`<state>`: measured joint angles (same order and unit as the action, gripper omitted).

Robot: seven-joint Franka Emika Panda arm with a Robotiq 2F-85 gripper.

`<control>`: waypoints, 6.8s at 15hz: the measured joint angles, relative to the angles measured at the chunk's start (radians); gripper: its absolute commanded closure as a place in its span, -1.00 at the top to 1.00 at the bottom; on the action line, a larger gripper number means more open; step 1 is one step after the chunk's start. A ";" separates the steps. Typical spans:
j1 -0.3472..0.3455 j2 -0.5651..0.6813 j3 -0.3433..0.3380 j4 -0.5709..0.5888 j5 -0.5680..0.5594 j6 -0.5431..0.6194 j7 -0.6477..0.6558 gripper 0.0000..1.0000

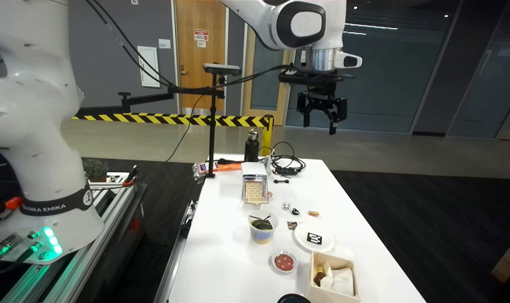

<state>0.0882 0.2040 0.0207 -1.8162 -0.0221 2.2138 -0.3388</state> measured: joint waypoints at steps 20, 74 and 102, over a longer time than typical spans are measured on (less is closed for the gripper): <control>0.015 0.530 -0.024 0.302 0.001 0.112 0.588 1.00; -0.047 1.257 -0.014 1.281 0.071 -0.331 0.654 1.00; -0.039 1.299 -0.016 1.216 0.071 -0.306 0.638 0.47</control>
<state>0.0496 1.5032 0.0045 -0.6002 0.0492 1.9079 0.2989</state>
